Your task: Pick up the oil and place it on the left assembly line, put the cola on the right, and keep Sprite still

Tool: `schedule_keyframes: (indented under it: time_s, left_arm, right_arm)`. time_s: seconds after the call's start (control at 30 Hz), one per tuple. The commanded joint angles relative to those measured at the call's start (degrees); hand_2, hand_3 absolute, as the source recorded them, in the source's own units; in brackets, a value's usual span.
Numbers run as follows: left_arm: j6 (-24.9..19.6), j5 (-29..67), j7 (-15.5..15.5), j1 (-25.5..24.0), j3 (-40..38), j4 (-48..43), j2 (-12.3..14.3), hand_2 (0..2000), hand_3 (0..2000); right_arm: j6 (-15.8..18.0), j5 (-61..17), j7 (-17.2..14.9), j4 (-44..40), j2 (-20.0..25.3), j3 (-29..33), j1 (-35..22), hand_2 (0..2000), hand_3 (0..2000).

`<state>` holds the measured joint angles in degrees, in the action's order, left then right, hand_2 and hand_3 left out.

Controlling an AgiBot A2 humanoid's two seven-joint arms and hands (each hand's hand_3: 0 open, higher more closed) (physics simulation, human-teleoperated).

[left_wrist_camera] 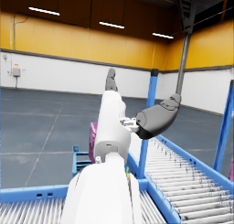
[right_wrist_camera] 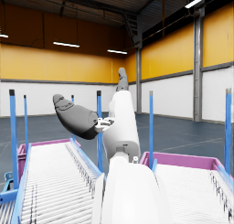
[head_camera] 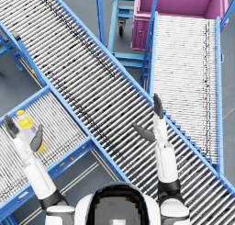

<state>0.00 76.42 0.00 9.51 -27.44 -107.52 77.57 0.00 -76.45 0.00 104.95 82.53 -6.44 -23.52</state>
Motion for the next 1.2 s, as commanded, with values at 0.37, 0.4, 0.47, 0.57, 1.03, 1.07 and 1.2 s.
schedule_keyframes:
  time_s: [0.37,0.4,0.47,0.57,1.03,1.07,1.2]
  left_arm:
    - [0.00,0.04,0.00,8.63,23.36,-0.09,-3.00,0,0]
    - [0.00,0.04,0.00,9.20,24.28,0.04,-2.90,0,0]
    - [0.18,-0.56,0.18,8.65,24.37,0.19,-2.98,0,0]
    - [0.71,-2.29,0.71,8.17,25.50,0.61,-3.45,0,0]
    - [3.97,-13.11,3.96,7.39,34.12,3.18,-6.65,0,0]
    - [4.21,-13.91,4.20,7.35,34.77,3.37,-6.89,0,0]
    - [5.38,-17.80,5.36,7.14,37.93,4.30,-8.04,0,0]
  right_arm:
    - [0.00,0.02,0.00,-0.36,0.44,9.83,0.53,0,0]
    - [0.00,0.02,0.00,-0.31,0.47,10.18,0.63,0,0]
    - [0.18,0.64,-0.19,-0.45,0.09,9.53,1.08,0,0]
    - [0.70,2.38,-0.71,-0.65,-1.15,8.05,1.79,0,0]
    - [3.92,13.16,-3.97,-1.55,-9.04,-0.44,5.14,0,0]
    - [4.16,13.96,-4.21,-1.62,-9.62,-1.06,5.38,0,0]
    - [5.32,17.83,-5.38,-1.93,-12.46,-4.09,6.55,0,0]
